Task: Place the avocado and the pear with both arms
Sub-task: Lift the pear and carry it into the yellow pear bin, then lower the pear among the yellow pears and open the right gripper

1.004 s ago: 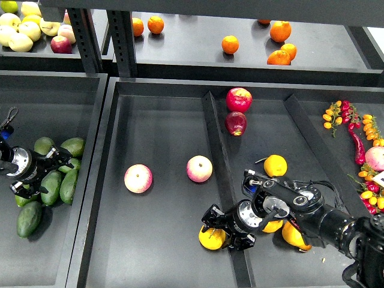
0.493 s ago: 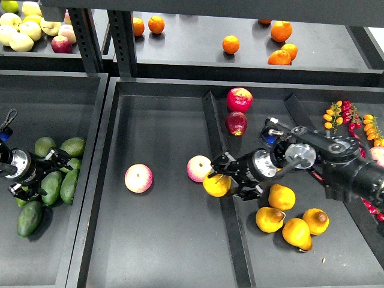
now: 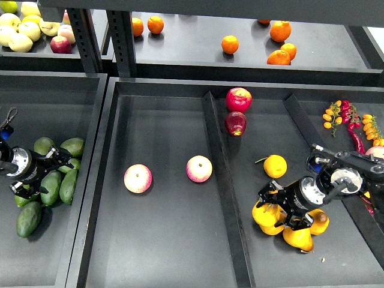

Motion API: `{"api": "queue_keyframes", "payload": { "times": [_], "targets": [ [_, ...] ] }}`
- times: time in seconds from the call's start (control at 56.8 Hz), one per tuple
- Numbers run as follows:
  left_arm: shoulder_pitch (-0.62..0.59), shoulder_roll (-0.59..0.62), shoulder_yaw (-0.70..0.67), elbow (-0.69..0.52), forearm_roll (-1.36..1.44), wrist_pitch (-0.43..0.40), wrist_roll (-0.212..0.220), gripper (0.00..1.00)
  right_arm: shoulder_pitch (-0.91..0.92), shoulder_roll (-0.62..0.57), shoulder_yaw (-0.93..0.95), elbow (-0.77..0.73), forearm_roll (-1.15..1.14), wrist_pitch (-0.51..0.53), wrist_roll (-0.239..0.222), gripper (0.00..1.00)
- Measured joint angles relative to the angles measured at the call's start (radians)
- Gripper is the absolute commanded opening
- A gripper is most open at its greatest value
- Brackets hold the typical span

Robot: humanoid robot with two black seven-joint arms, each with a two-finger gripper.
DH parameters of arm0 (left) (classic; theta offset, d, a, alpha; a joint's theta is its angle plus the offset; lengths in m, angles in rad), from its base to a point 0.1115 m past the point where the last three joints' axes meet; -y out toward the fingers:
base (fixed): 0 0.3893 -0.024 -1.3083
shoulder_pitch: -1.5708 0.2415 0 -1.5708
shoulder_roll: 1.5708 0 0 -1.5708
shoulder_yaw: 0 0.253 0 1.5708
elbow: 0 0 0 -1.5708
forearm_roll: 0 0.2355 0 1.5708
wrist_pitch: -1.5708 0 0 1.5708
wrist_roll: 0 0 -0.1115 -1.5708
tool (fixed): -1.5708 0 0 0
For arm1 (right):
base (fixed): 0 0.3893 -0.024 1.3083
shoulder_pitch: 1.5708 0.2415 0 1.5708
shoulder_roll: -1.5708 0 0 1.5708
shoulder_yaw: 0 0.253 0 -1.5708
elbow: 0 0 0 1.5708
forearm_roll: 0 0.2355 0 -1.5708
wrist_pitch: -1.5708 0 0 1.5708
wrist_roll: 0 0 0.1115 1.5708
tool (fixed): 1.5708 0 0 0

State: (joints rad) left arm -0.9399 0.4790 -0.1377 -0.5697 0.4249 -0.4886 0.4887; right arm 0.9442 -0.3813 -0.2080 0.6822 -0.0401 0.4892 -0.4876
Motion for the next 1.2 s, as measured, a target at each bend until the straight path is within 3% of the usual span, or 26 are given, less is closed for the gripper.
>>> {"api": "queue_keyframes", "payload": {
  "times": [1.198],
  "targets": [
    [-0.004, 0.0, 0.002, 0.0, 0.0, 0.0, 0.0, 0.99, 0.131, -0.014, -0.042, -0.006, 0.096, 0.0, -0.001, 0.22]
  ]
}}
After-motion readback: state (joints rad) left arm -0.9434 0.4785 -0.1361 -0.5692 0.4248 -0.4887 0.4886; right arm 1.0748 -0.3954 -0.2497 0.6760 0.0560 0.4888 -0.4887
